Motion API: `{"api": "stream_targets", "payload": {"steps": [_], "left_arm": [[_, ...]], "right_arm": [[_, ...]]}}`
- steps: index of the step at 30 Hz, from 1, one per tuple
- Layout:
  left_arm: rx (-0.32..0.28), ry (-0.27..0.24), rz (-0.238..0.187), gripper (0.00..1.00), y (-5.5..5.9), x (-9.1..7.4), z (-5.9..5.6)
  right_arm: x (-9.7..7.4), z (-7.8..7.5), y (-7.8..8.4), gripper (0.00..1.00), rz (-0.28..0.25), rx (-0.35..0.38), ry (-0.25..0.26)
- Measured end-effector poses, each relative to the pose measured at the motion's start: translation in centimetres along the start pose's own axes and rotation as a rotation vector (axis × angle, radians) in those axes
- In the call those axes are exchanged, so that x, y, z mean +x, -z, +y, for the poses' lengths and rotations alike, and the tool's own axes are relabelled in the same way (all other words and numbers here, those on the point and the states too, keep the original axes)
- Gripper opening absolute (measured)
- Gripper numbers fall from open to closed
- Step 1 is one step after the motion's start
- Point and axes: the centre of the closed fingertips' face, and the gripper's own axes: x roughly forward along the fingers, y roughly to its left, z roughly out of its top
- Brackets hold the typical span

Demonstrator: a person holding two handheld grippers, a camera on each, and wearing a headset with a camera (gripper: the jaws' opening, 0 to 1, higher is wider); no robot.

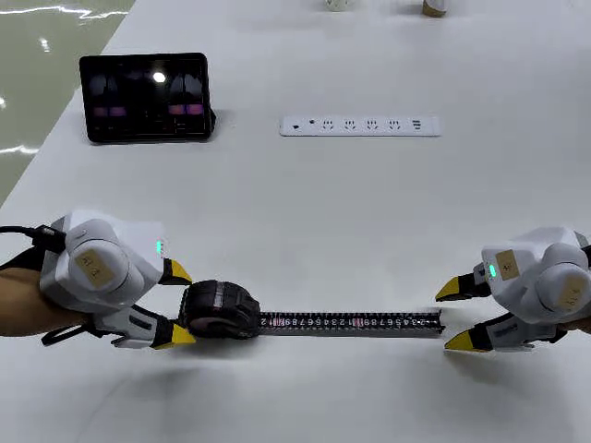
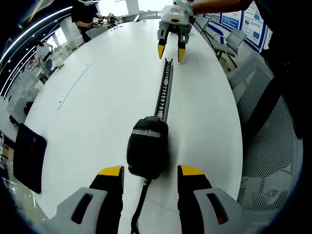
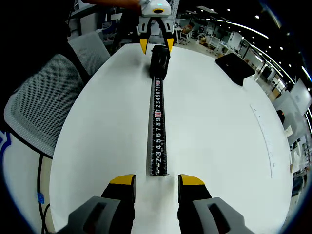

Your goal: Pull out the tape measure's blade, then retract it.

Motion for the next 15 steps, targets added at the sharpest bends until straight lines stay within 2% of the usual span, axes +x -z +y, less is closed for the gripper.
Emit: {"api": "stream_targets", "payload": {"steps": [15], "left_arm": [[-0.084, -0.039, -0.016, 0.53, 0.6, -0.9, -1.2]], "right_arm": [[-1.2, 1.3, 0.0, 0.46, -0.007, 0.097, 0.037]]}}
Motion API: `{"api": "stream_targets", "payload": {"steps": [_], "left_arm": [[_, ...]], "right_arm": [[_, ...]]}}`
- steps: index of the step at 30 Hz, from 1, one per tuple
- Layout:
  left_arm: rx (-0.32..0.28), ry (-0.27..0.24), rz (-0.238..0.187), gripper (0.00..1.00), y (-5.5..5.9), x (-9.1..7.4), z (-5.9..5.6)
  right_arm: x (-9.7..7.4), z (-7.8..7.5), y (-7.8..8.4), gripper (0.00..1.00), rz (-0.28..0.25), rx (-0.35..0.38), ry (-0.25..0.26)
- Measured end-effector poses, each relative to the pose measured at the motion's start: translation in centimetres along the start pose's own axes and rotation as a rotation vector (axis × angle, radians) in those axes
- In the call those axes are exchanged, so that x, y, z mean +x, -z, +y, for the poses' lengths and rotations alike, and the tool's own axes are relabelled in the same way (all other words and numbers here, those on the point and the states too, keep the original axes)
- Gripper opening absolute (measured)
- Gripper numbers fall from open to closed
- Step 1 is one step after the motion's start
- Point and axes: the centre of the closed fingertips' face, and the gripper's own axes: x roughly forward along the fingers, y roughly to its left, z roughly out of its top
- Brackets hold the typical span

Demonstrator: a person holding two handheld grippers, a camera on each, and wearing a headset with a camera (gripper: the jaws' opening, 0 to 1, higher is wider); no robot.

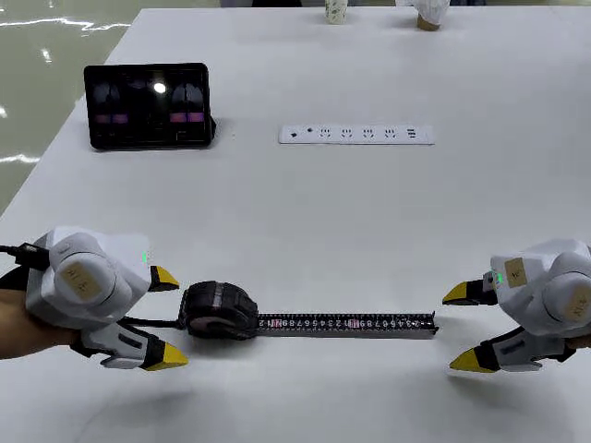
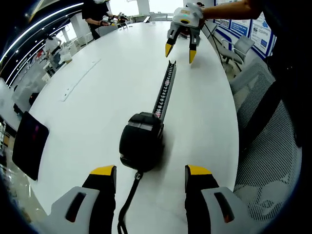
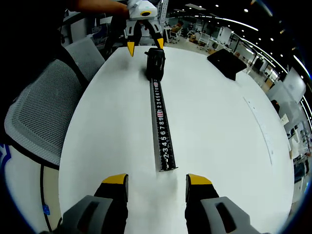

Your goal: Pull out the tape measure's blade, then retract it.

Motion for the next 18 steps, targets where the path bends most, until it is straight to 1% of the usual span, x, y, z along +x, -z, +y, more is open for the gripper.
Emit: {"api": "stream_targets", "payload": {"steps": [7, 15, 18], "left_arm": [[-0.041, -0.016, -0.019, 0.57, 0.0, -0.4, -0.4], [-0.105, -0.032, -0.044, 0.61, -0.1, -0.7, -1.1], [-0.133, -0.039, -0.058, 0.63, -0.4, -0.8, -1.4]], "right_arm": [[-0.3, 0.4, -0.1, 0.5, -0.011, 0.04, 0.017], [-0.6, 1.4, -0.2, 0.54, -0.023, 0.09, 0.031], [-0.8, 1.5, -0.4, 0.55, -0.036, 0.116, 0.041]]}}
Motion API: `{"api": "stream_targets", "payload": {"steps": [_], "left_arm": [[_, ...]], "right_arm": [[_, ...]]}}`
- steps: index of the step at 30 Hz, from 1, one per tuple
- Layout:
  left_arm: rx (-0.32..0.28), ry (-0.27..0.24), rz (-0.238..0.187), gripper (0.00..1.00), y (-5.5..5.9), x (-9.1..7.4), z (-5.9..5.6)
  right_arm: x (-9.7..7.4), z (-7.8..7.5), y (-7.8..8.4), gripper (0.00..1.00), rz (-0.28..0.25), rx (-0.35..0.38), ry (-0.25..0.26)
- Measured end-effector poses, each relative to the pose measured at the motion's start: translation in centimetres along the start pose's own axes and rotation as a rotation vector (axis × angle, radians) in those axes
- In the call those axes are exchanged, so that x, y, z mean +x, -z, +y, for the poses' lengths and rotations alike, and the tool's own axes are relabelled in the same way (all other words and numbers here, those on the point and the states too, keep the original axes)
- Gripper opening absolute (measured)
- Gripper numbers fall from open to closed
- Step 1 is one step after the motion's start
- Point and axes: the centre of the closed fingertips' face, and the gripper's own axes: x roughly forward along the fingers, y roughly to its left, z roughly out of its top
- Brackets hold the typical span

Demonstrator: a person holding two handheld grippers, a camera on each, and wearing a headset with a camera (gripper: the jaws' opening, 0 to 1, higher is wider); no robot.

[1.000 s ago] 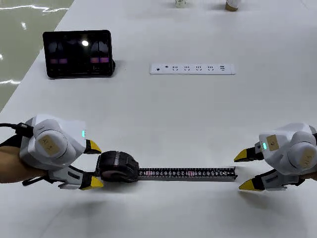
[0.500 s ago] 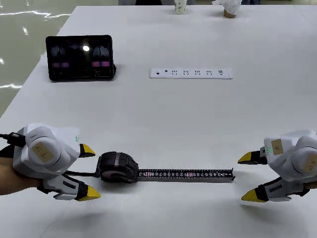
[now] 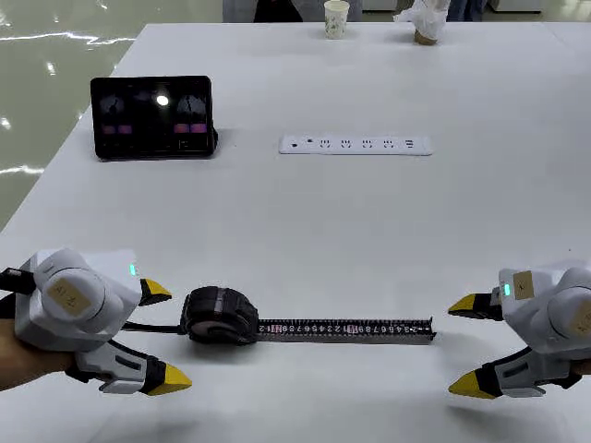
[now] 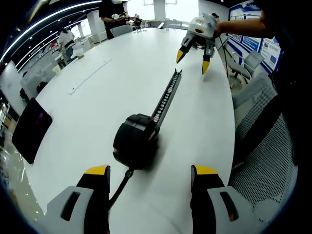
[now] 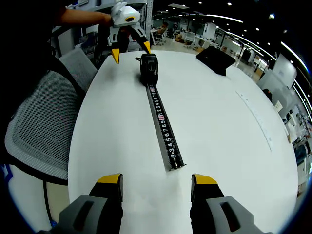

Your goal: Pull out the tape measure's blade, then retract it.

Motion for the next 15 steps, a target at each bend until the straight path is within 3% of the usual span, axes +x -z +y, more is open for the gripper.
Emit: {"api": "stream_targets", "payload": {"steps": [15], "left_arm": [[-0.136, -0.045, -0.071, 0.7, -0.3, -0.4, -1.2]], "right_arm": [[-0.5, 1.6, -0.7, 0.62, -0.048, 0.112, 0.037]]}}
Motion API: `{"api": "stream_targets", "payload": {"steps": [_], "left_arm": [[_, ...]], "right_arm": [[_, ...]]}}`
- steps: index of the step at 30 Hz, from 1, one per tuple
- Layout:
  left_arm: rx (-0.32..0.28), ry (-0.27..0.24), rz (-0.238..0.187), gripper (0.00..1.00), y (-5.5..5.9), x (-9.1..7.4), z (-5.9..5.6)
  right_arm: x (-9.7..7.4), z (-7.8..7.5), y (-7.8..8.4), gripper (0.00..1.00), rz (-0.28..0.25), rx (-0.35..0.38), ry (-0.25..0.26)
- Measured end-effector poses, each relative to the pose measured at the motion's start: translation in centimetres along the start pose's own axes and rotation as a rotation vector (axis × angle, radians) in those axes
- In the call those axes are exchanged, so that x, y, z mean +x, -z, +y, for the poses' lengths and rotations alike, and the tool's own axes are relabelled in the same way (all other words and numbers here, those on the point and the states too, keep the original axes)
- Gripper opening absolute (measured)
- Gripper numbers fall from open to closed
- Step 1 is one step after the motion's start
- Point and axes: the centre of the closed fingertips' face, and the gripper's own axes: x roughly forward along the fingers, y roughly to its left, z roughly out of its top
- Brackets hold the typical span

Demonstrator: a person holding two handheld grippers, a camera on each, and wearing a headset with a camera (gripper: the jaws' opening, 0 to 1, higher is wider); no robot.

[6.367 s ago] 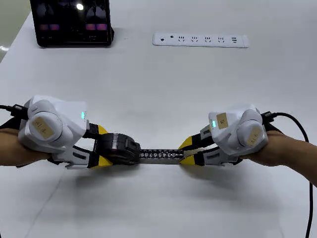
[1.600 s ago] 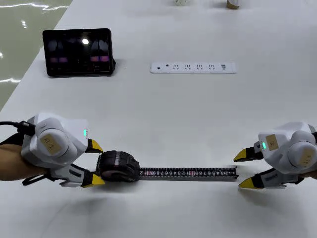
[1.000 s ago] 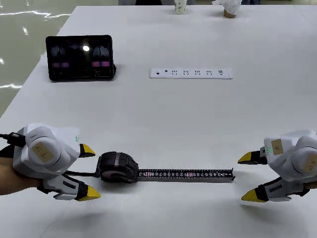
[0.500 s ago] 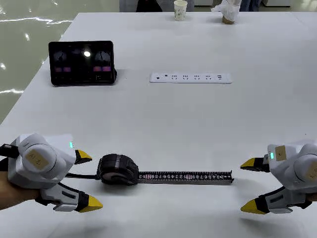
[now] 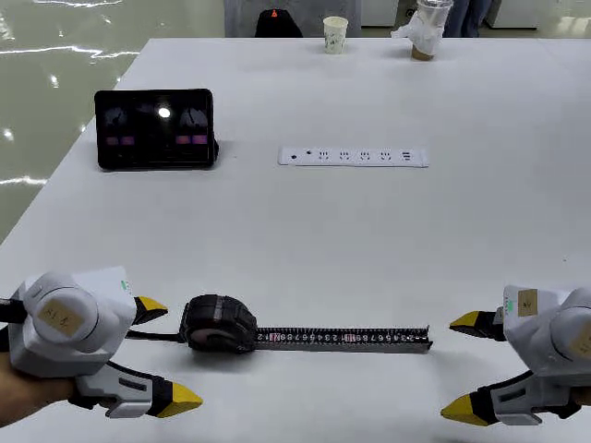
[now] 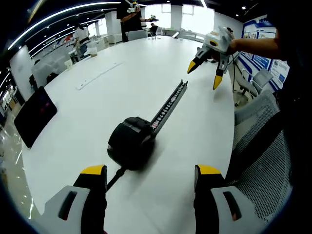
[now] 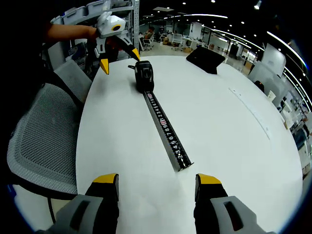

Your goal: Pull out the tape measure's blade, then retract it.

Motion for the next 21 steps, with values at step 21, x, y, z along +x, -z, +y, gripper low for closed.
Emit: {"api": "stream_targets", "payload": {"steps": [21], "left_arm": [[-0.14, -0.073, -0.103, 0.82, -1.1, -0.8, -2.1]], "right_arm": [[-1.1, 1.5, -1.3, 0.77, -0.109, 0.228, 0.122]]}}
